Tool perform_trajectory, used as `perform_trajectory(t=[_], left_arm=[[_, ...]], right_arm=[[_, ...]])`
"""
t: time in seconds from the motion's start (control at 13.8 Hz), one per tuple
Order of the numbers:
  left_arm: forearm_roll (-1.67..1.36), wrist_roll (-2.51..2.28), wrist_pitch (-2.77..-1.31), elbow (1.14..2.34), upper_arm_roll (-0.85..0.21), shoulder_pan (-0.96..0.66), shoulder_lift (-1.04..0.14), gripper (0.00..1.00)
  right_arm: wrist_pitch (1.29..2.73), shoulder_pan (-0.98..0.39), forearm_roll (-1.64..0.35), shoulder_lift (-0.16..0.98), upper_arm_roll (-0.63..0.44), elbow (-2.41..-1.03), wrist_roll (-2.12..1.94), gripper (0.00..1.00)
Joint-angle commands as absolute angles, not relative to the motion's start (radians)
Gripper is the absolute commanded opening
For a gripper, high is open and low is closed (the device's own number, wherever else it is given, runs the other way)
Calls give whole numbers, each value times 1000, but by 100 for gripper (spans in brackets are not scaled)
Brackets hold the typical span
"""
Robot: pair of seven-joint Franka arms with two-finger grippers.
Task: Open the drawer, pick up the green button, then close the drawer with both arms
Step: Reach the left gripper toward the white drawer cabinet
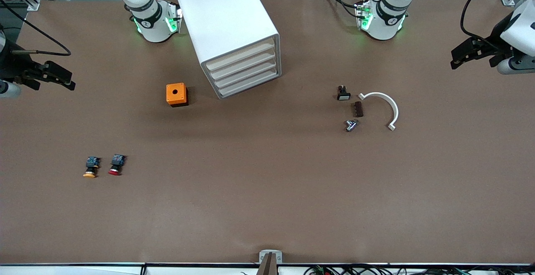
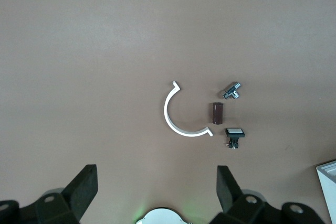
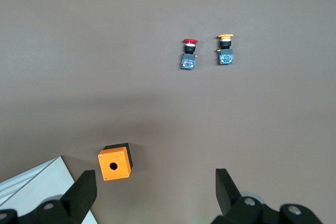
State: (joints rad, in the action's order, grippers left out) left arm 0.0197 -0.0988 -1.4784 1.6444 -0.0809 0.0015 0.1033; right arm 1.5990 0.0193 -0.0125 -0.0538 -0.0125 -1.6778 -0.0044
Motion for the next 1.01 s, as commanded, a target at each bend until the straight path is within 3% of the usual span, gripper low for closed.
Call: perform_trajectory(t=[0.0, 0.22, 0.36, 0.94], left_arm=[[15, -94, -1454, 1620, -81, 6, 98, 100], [24, -94, -1456, 1591, -78, 2, 68, 100], [28, -91, -1436, 1527, -77, 8, -38, 100], [9, -447, -1505, 1526, -95, -84, -316, 100]], right_arm=[[1617, 31, -9, -80, -11, -1700, -14, 100], [1620, 35, 0, -80, -11, -1698, -17, 100], [1624, 35, 3, -80, -11, -1697, -43, 100], [1621, 37, 3, -80, -11, -1697, -49, 100]])
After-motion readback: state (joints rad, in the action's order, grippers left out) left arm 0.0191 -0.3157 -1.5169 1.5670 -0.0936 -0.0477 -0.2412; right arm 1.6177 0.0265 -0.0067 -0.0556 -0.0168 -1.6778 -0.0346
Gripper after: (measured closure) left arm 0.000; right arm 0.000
